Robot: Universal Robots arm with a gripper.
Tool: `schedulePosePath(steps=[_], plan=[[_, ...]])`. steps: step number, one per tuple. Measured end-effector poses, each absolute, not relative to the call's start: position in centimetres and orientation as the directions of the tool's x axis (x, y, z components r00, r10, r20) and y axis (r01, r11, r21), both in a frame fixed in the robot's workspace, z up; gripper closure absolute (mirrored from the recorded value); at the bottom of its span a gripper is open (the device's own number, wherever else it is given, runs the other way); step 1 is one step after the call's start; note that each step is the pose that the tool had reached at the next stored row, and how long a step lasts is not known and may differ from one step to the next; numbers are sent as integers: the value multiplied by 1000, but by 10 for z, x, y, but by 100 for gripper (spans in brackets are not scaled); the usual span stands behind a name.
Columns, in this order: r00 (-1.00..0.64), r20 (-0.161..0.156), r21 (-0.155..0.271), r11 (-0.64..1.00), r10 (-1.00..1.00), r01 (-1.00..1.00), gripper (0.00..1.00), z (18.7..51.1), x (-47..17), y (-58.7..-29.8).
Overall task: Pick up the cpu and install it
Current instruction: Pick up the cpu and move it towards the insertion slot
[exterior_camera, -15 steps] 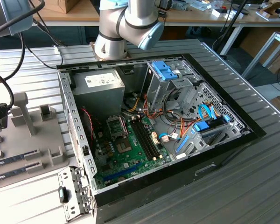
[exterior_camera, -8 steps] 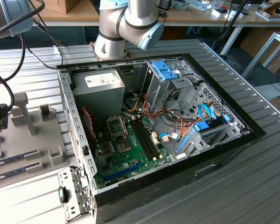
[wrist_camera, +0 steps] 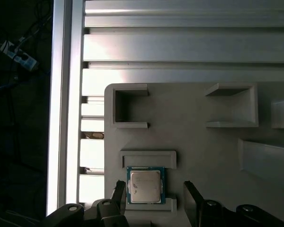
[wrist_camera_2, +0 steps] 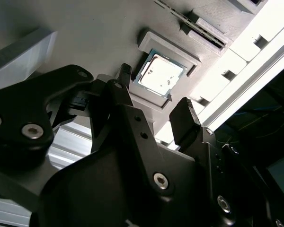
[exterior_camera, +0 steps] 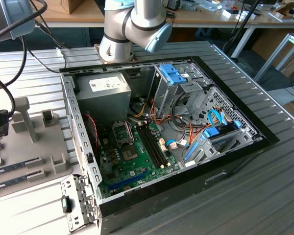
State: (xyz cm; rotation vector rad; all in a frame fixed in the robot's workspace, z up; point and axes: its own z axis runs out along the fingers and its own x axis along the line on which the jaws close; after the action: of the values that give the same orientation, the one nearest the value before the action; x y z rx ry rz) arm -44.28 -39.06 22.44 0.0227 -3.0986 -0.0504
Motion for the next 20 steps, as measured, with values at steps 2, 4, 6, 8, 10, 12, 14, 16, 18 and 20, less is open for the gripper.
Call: schedulePosePath(steps=[2, 4, 6, 8, 10, 12, 14, 16, 18, 20], plan=[[-999, 42, 33, 999, -15, -14, 40, 224, -443, -391], [-999, 42, 33, 999, -15, -14, 40, 224, -443, -391], [-999, 42, 33, 999, -15, -14, 40, 223, -443, -391], [-999, 42, 33, 999, -15, -14, 40, 223, -443, -391], [-999, 42, 33, 999, -15, -14, 40, 222, -443, -391], [-999, 42, 33, 999, -15, -14, 40, 222, -443, -391], [-999, 42, 33, 999, -15, -14, 40, 221, -443, -391], [-999, 42, 33, 999, -15, -14, 40, 221, -443, -391], [-999, 42, 33, 999, -15, -14, 40, 220, -443, -391], [-999, 42, 33, 999, -15, -14, 40, 220, -443, -391]])
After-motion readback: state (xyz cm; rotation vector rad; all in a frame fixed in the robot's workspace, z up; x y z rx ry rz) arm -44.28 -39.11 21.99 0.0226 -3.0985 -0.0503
